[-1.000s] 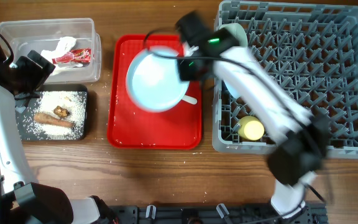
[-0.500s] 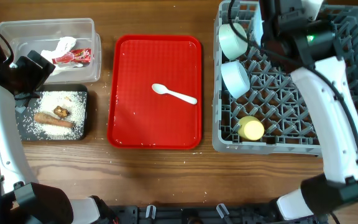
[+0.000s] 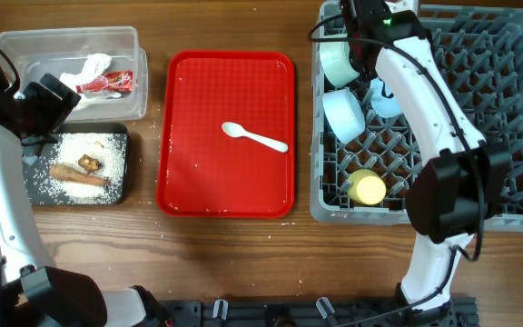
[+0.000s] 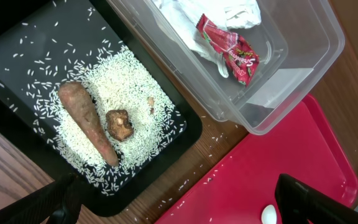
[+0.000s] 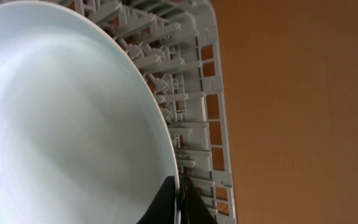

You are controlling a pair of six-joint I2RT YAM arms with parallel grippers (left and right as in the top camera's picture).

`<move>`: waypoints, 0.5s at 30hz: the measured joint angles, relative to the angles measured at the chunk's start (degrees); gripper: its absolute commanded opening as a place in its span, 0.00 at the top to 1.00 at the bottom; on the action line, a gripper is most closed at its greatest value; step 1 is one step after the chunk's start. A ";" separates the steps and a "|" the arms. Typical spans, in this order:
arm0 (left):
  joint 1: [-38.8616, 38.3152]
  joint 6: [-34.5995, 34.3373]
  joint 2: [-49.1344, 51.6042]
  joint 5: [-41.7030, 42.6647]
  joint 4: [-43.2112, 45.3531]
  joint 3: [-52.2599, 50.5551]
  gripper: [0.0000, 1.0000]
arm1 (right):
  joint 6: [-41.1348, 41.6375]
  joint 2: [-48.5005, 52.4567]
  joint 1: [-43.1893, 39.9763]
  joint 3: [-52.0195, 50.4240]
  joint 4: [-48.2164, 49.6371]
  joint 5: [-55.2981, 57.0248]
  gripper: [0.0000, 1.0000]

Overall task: Sort waste into correct bins and load items into the dishwasher rack
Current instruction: 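Stand the plate upright in the rack and release it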

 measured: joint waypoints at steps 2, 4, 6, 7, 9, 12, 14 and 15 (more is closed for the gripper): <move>0.00 0.02 0.00 0.02 0.00 0.00 0.00 | -0.04 0.07 -0.17 -0.04 0.04 0.24 0.45; 0.00 0.02 0.00 0.00 0.00 0.00 0.00 | -0.96 0.07 -0.17 -0.04 0.15 -0.28 0.00; 0.00 0.02 0.00 0.00 0.00 0.00 0.00 | -1.88 0.07 -0.17 -0.04 0.39 -2.97 0.00; 0.00 0.02 0.00 0.00 0.00 0.00 0.00 | -1.99 0.07 -0.17 -0.04 0.50 -4.55 0.00; 0.00 0.02 0.00 0.00 0.00 0.00 0.00 | -2.43 0.07 -0.17 -0.04 0.55 -8.37 0.00; 0.00 0.02 0.00 0.00 0.00 0.00 0.00 | -2.64 -0.13 -0.17 -0.02 0.15 -14.67 0.00; 0.00 0.02 0.00 0.00 0.00 0.00 0.00 | -2.82 -1.29 -0.17 0.07 -1.16 -19.50 0.00; 0.00 0.02 0.00 0.00 0.00 0.00 0.00 | -2.84 -2.73 -0.15 0.20 -1.53 -22.40 0.00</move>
